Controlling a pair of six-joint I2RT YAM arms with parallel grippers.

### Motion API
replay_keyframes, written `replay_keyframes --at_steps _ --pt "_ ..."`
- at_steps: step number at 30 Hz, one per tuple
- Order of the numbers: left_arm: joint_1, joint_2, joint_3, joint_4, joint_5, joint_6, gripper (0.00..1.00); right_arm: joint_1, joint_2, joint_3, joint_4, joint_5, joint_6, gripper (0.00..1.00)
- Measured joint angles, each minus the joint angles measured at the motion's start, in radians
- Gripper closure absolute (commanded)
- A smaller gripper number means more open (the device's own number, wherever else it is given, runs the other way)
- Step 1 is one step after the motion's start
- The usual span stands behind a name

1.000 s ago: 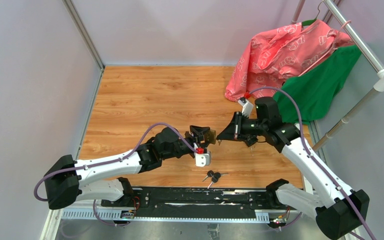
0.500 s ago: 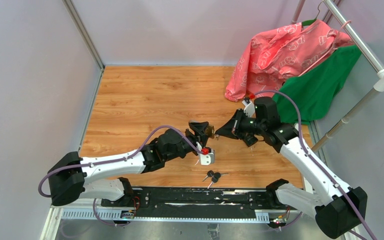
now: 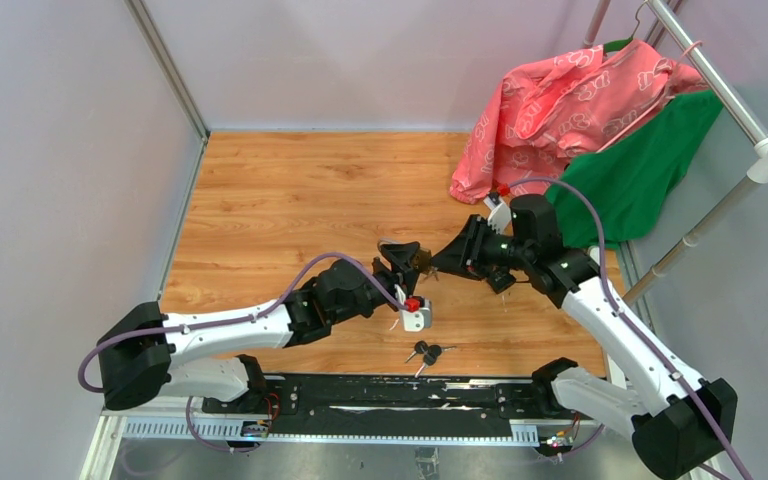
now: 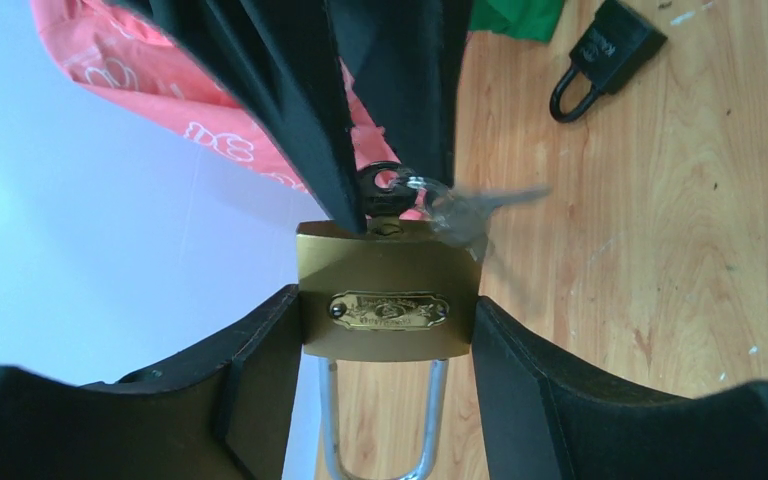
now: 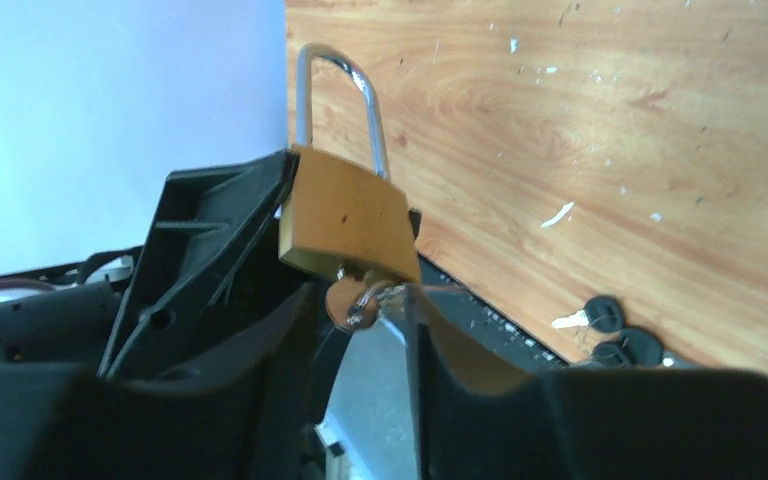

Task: Unlock with the key

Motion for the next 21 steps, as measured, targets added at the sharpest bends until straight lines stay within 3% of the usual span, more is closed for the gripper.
replay_keyframes --at_steps 3,7,16,21 --pt "-0.008 0.000 0.008 0.015 0.014 -0.004 1.00 -0.002 -0.009 0.009 -0.010 0.005 -0.114 0.37" --pt "-0.014 0.000 0.082 -0.045 0.040 -0.027 1.00 -0.002 -0.050 0.048 -0.048 0.010 -0.325 0.31" --pt "0.005 0.013 0.127 -0.115 0.100 -0.116 1.00 -0.002 -0.163 0.086 -0.090 0.007 -0.641 0.31" --pt "0.015 0.021 0.136 -0.154 0.140 -0.161 1.00 -0.002 -0.162 0.086 -0.094 0.007 -0.689 0.32"
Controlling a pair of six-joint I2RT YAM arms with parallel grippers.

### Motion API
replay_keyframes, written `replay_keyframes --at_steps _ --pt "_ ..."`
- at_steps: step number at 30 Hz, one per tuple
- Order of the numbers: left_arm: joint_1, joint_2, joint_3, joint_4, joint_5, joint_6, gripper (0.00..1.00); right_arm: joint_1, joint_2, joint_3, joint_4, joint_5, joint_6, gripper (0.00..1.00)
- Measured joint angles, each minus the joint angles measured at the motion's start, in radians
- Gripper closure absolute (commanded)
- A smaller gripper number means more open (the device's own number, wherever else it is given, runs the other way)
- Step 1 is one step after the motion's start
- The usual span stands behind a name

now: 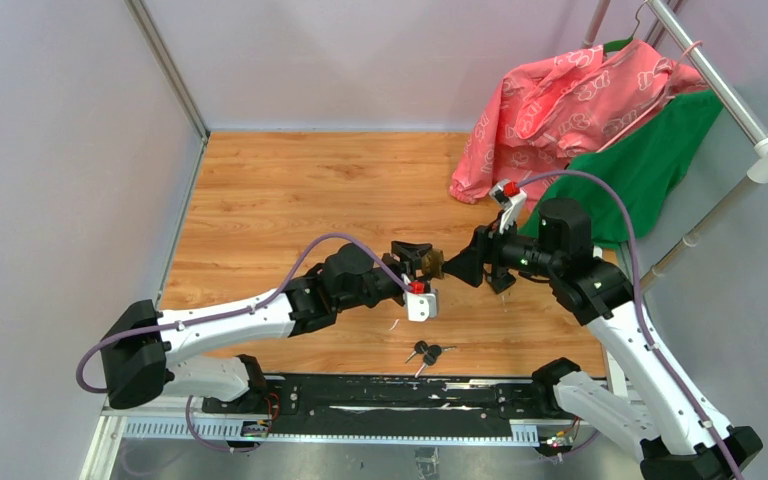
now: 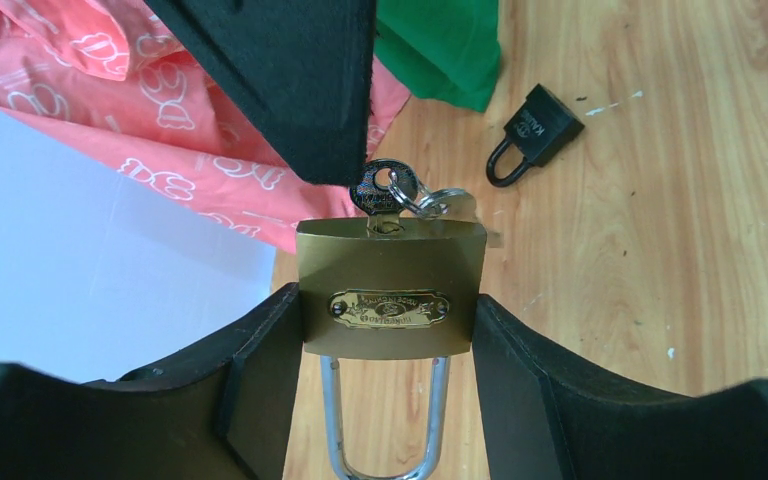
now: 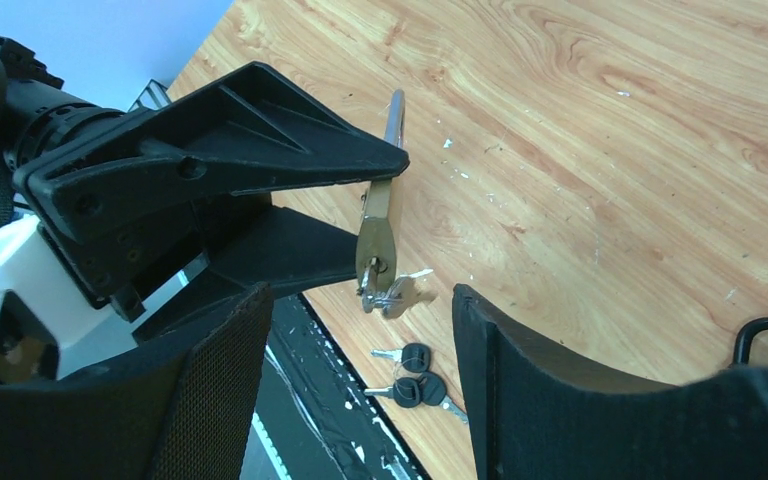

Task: Unlock with the key

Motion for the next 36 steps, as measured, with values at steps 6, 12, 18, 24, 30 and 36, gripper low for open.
replay_keyframes --at_steps 6,12,18,24,30,36 --pt "0.003 0.001 0.037 -0.025 0.045 -0.053 1.00 0.000 0.019 0.000 0.014 -0.014 -0.023 0.35" --pt "0.005 0.003 0.047 -0.026 0.060 -0.085 1.00 0.020 0.064 0.000 0.026 -0.016 -0.037 0.41" --pt "0.005 0.019 0.047 -0.027 0.063 -0.109 1.00 0.073 0.102 0.000 0.037 0.020 -0.040 0.53" --pt "0.005 0.032 0.047 -0.029 0.057 -0.124 1.00 0.115 0.137 0.000 0.040 0.082 -0.040 0.67" --pt "0.005 0.032 0.047 -0.029 0.030 -0.131 1.00 0.127 0.157 0.000 0.055 0.121 -0.019 1.00" --pt "0.008 0.026 0.031 -0.012 0.012 -0.131 0.01 0.129 0.163 0.000 0.065 0.126 -0.014 1.00"
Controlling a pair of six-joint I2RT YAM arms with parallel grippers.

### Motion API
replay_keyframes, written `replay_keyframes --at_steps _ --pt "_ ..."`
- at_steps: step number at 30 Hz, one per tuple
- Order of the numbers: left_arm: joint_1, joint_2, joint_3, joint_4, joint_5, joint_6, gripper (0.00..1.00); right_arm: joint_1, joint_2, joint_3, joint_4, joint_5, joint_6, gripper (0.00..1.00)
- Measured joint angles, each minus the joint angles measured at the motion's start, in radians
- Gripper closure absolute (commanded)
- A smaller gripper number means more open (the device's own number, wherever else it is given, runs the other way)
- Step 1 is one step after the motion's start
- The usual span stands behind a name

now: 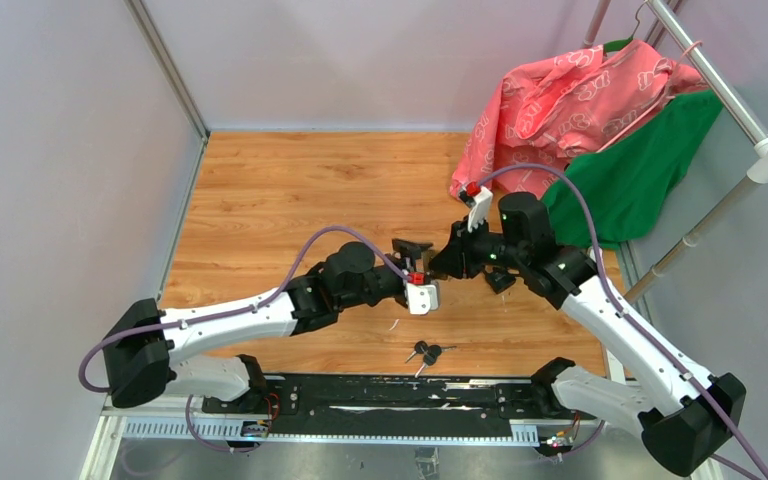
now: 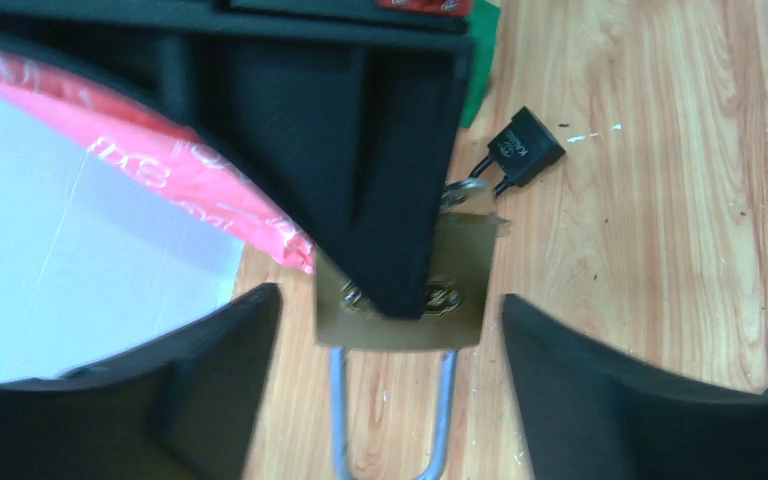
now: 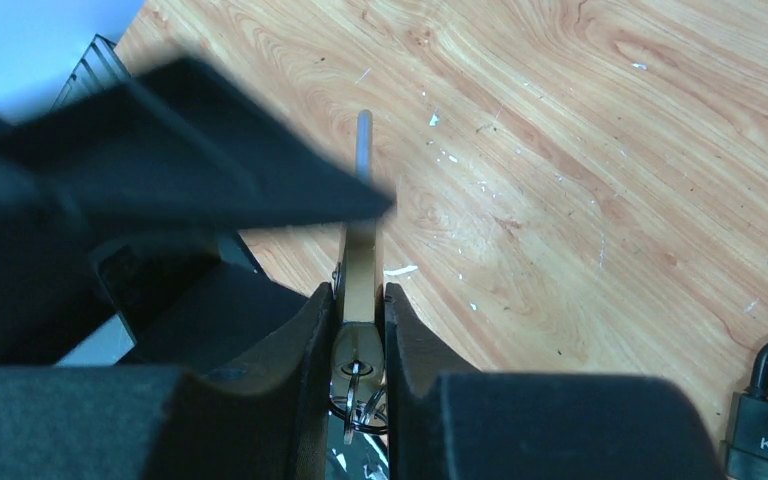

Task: Unlock with the key

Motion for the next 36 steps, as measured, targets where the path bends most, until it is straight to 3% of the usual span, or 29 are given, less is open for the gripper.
replay_keyframes --at_steps 4,11,23,36 --pt "0.023 -0.077 -0.067 0.065 -0.010 -0.008 0.00 0.005 -0.002 0.000 -0.016 0.019 -0.011 1.00" --pt "0.041 -0.217 -0.190 0.214 -0.016 -0.028 0.11 0.005 -0.014 0.006 -0.043 0.046 -0.048 1.00" --pt "0.043 -0.256 -0.241 0.209 0.111 -0.051 0.15 0.005 -0.090 0.072 -0.072 0.026 -0.121 1.00" --pt "-0.037 -0.116 -0.275 0.370 -0.136 0.066 0.17 0.005 -0.069 0.080 -0.097 -0.042 0.048 1.00"
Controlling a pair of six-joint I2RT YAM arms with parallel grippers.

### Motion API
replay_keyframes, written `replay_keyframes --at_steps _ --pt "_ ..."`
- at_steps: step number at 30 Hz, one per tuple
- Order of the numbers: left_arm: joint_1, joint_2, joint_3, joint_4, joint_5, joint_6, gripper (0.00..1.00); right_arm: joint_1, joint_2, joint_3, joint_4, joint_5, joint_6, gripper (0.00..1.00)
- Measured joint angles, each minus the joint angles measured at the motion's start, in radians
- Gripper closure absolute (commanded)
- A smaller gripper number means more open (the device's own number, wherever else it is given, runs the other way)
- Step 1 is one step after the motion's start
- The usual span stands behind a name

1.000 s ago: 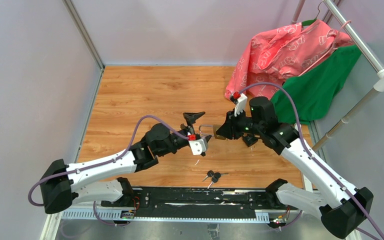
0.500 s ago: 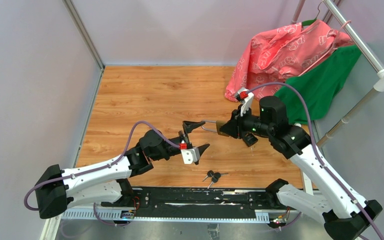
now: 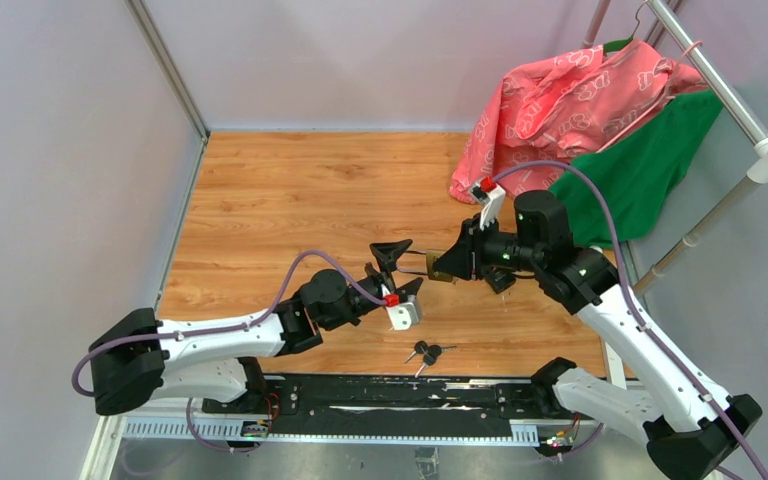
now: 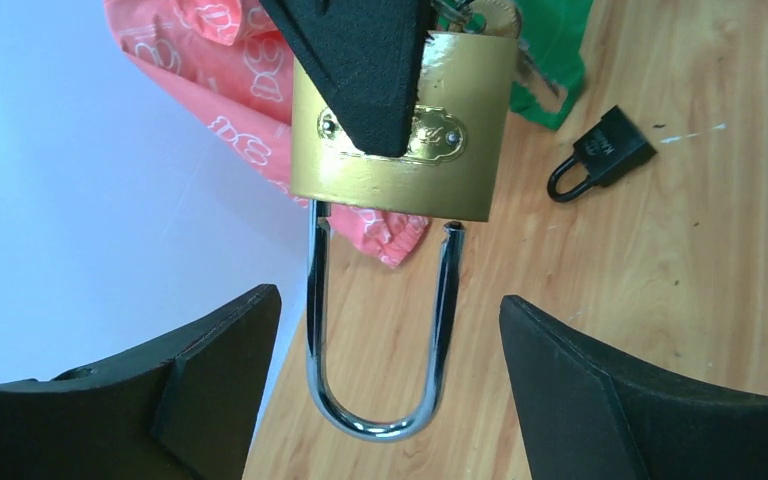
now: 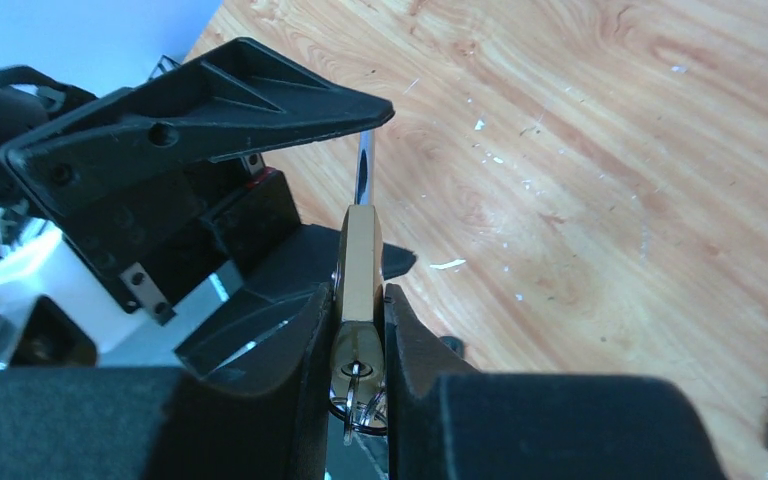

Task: Unlock with the key

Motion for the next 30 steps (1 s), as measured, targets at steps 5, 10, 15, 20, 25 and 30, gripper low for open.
replay_keyframes --at_steps 5,10,15,20,25,30 --pt "-0.017 0.039 0.000 0.056 -0.082 0.049 0.24 0.000 0.019 0.000 -0.022 -0.008 0.090 1.00" --pt "-0.027 0.038 -0.006 0.063 -0.125 0.071 0.28 0.000 0.047 0.004 -0.068 0.032 0.108 1.00" --pt "-0.027 -0.002 -0.010 0.062 -0.153 0.074 0.32 0.000 0.048 0.004 -0.136 0.060 0.073 1.00" --pt "-0.026 0.016 0.007 0.055 -0.187 0.089 0.33 0.000 0.044 -0.009 -0.156 0.004 0.024 1.00" --pt "-0.017 0.058 0.032 0.042 -0.191 0.092 0.34 0.000 0.024 -0.036 -0.158 -0.057 -0.002 1.00" --pt "0.002 0.074 0.059 0.018 -0.164 0.080 0.34 0.000 0.001 -0.063 -0.157 -0.107 -0.008 1.00"
